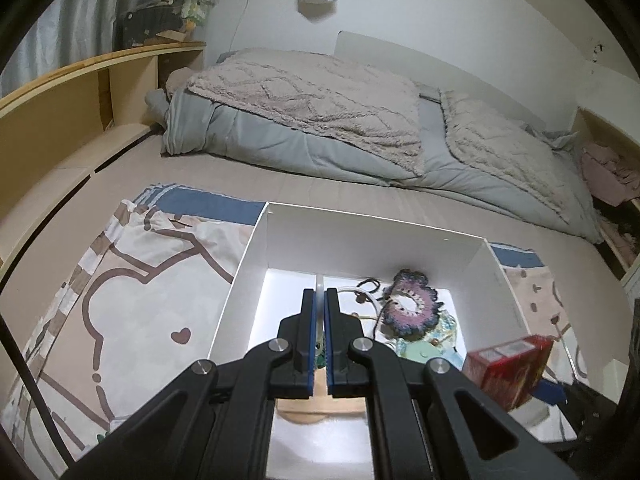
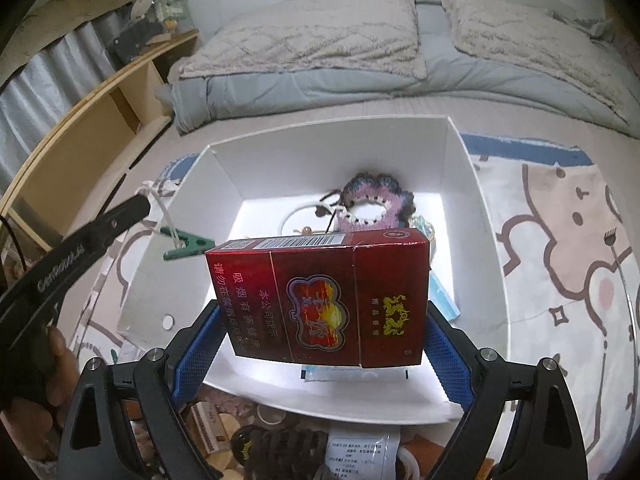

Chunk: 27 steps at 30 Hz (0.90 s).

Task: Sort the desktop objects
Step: 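Lower the clothespins into the shoebox and open the left gripper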

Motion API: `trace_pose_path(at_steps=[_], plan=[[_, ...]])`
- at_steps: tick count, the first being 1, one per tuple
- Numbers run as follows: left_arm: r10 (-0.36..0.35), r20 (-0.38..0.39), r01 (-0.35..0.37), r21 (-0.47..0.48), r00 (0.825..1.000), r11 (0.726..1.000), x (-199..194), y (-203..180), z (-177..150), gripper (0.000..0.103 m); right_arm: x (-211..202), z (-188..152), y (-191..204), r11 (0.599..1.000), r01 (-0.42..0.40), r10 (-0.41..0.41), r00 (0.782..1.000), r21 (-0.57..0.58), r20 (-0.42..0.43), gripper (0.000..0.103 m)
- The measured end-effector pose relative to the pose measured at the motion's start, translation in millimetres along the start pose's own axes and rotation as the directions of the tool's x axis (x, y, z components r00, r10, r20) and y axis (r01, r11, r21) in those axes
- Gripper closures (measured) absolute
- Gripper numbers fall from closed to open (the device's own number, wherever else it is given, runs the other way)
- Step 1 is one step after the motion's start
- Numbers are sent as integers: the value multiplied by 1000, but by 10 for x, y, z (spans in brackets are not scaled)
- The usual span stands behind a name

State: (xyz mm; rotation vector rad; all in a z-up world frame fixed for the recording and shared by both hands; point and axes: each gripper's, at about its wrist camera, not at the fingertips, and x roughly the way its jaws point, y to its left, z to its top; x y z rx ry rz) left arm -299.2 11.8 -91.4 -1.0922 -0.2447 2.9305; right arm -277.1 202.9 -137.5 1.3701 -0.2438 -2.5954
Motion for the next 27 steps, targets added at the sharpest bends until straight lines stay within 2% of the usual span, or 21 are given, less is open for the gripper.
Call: trace_pose_path(at_steps=[6, 14, 20, 27], plan=[[-1, -22, 0, -16, 1000, 1000, 150, -62, 54, 99, 105, 16, -23, 1000, 4, -4, 1000, -2, -26, 9], [11, -30, -11, 13, 999, 1000, 286, -161, 132, 99, 167, -21, -24, 1000, 4, -4, 999, -6, -53, 9], [42, -59, -39, 44, 997, 998, 440, -166, 228, 99, 122, -12, 2, 1000, 1, -1, 999, -17, -45, 9], [45, -73, -44, 18, 996, 999, 628, -69, 333, 99, 111, -6, 16, 1000, -4, 4, 999, -13, -43, 9]])
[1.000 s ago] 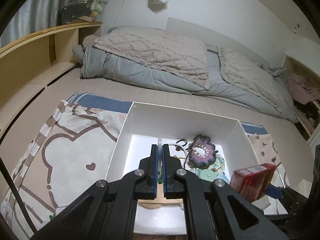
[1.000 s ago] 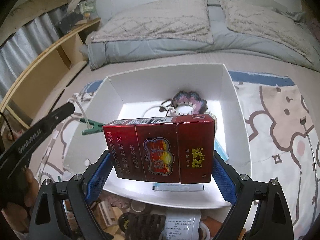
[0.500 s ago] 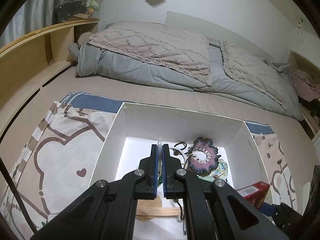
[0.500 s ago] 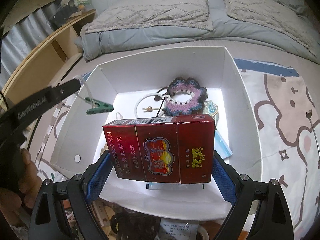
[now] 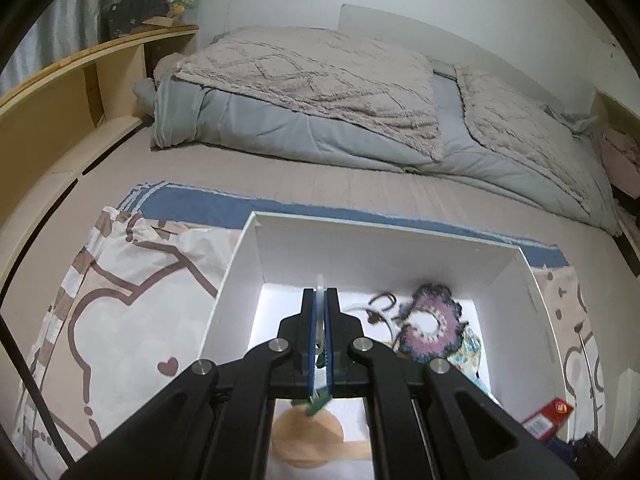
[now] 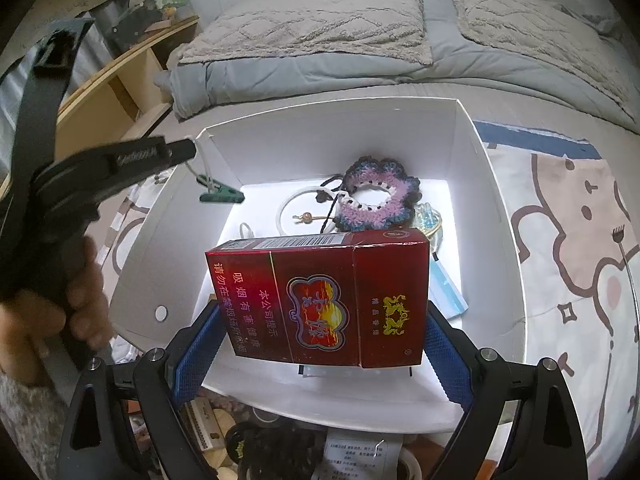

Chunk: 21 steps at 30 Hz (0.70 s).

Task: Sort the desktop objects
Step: 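Lower the clothespins into the shoebox and open the left gripper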

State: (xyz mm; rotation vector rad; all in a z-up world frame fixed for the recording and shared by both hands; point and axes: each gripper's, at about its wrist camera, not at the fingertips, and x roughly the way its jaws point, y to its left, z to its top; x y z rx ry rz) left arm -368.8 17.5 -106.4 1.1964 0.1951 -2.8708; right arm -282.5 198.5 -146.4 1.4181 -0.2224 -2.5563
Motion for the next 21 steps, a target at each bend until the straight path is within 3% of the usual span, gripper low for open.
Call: trace_pose_path(at_steps=[3, 5, 7, 8, 17, 21], plan=[[-3, 21, 3, -8, 1000, 1000, 21, 39, 31, 98, 8, 1, 12, 1000, -1, 1, 1000, -5, -2, 9], [8, 17, -8, -5, 1000, 1000, 57, 58, 26, 91, 18, 6, 9, 1000, -1, 1, 1000, -6, -3, 9], [13, 5, -13, -4, 1000, 1000, 92, 85, 9, 63, 30, 12, 0, 1000, -2, 2, 1000, -1, -4, 9], [12, 7, -12, -5, 1000, 1000, 92, 93, 5, 59, 35, 15, -4, 1000, -3, 3, 1000, 2, -4, 9], [5, 31, -5, 5, 1000, 1000, -111, 116, 14, 58, 71, 54, -22, 1000, -17, 17, 1000, 26, 0, 9], [1, 42, 0, -18, 999, 1000, -249, 140, -34, 52, 100, 75, -28, 999, -20, 21, 1000, 37, -5, 9]])
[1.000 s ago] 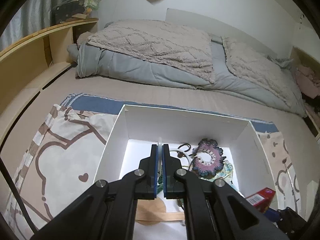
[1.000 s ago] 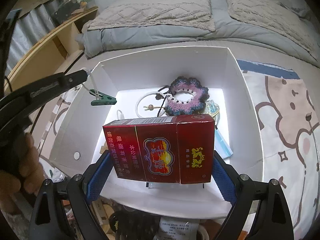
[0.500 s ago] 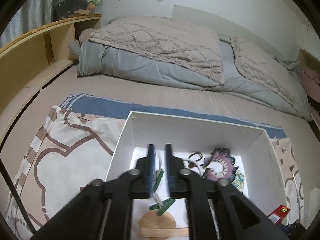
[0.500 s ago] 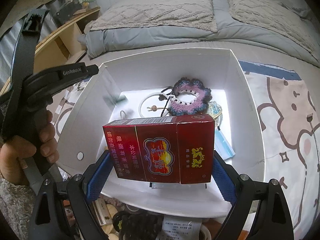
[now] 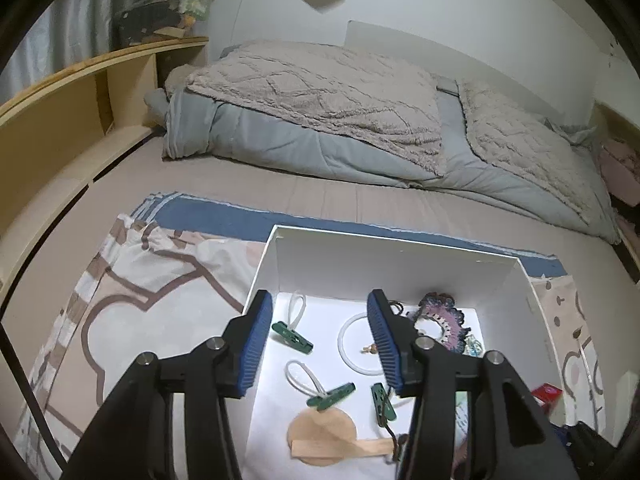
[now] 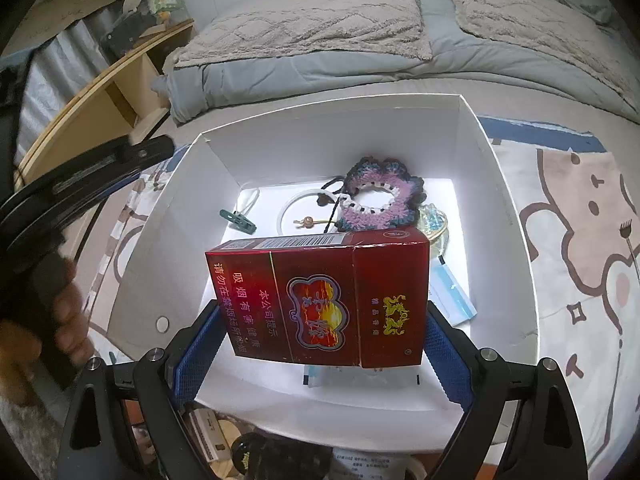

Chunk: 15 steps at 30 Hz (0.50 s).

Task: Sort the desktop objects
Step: 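Lower the clothespins into the shoebox and open the left gripper, then lower the red cigarette box into the shoebox and open the right gripper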

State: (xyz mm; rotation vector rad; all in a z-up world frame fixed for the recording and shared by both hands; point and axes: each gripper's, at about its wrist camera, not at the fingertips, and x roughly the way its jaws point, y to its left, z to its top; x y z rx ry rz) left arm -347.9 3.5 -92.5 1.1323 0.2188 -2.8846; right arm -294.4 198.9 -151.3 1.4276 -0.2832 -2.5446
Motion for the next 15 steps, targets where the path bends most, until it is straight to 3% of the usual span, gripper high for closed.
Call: trace_pose_path(at_steps=[5, 10, 15], plan=[[3, 5, -4, 32, 1000, 999, -169, -32, -83, 52, 88, -6, 2, 1000, 11, -11, 1000, 10, -25, 9], [42, 44, -47, 103, 998, 994, -353, -60, -172, 44, 135, -33, 24, 1000, 31, -31, 998, 1, -46, 9], [38, 36, -42, 95, 999, 995, -459, 8, -243, 44, 148, -51, 13, 999, 32, -32, 997, 9, -64, 9]])
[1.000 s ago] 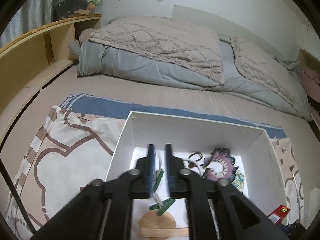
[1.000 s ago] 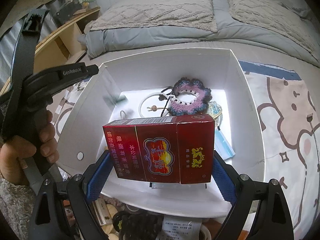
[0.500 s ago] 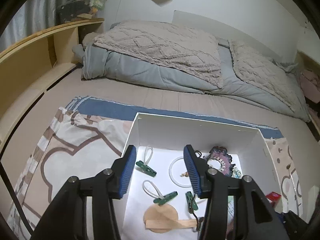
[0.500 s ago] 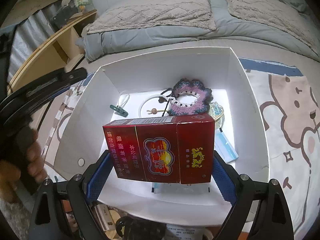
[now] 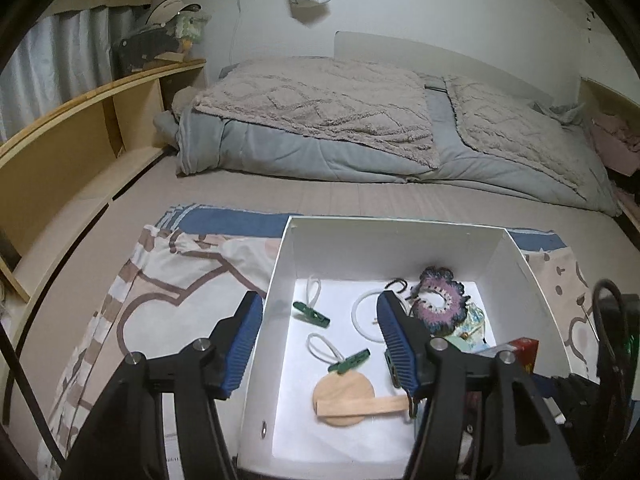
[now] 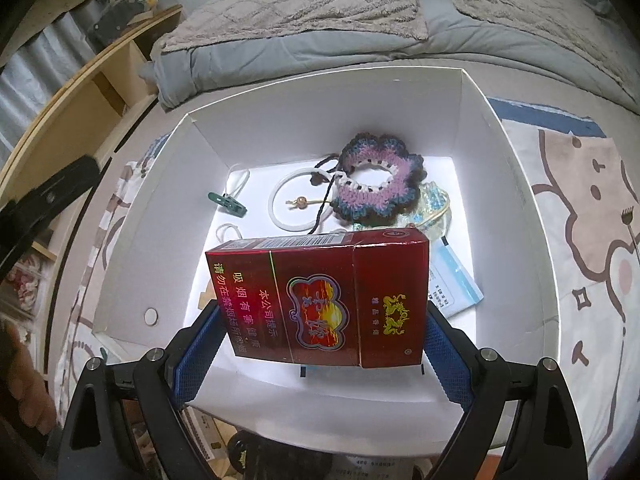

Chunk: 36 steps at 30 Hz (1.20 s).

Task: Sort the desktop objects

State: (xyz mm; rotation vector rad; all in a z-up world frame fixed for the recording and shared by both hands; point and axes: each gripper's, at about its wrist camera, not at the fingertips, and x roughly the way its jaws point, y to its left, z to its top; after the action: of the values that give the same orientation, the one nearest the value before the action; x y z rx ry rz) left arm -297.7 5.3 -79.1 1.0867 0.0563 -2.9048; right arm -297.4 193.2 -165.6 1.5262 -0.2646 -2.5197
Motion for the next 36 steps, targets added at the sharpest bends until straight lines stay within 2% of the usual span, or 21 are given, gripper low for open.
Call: trace_pose_path(at_steps=[9, 11, 14, 19, 26, 30, 36], plan=[[-1, 14, 1, -10, 1000, 1000, -192, 35, -99, 33, -26, -56, 38, 998, 53, -53, 998, -21, -15, 9], [-3, 13, 4, -8, 1000, 1000, -217, 31, -122, 33, -40, -82, 54, 996, 81, -81, 997, -42, -4, 0], [-2, 10, 2, 1, 1000, 1000, -235, 23, -161, 33, -69, -94, 52, 994, 100, -100, 995, -50, 7, 0], [0, 14, 0, 12, 1000, 1000, -277, 16, -180, 27, -167, -96, 19, 996, 86, -85, 996, -23, 31, 0], [9, 16, -9, 17, 1000, 1000, -338, 36, -205, 26, -269, -121, 59, 997, 72, -70, 996, -21, 58, 0], [16, 17, -16, 16, 1000, 1000, -385, 54, -216, 17, -360, -129, 87, 998, 64, -62, 995, -19, 84, 0], [24, 29, -24, 12, 999, 1000, -503, 93, -219, 11, -539, -152, 132, 998, 61, -56, 989, -34, 134, 0]])
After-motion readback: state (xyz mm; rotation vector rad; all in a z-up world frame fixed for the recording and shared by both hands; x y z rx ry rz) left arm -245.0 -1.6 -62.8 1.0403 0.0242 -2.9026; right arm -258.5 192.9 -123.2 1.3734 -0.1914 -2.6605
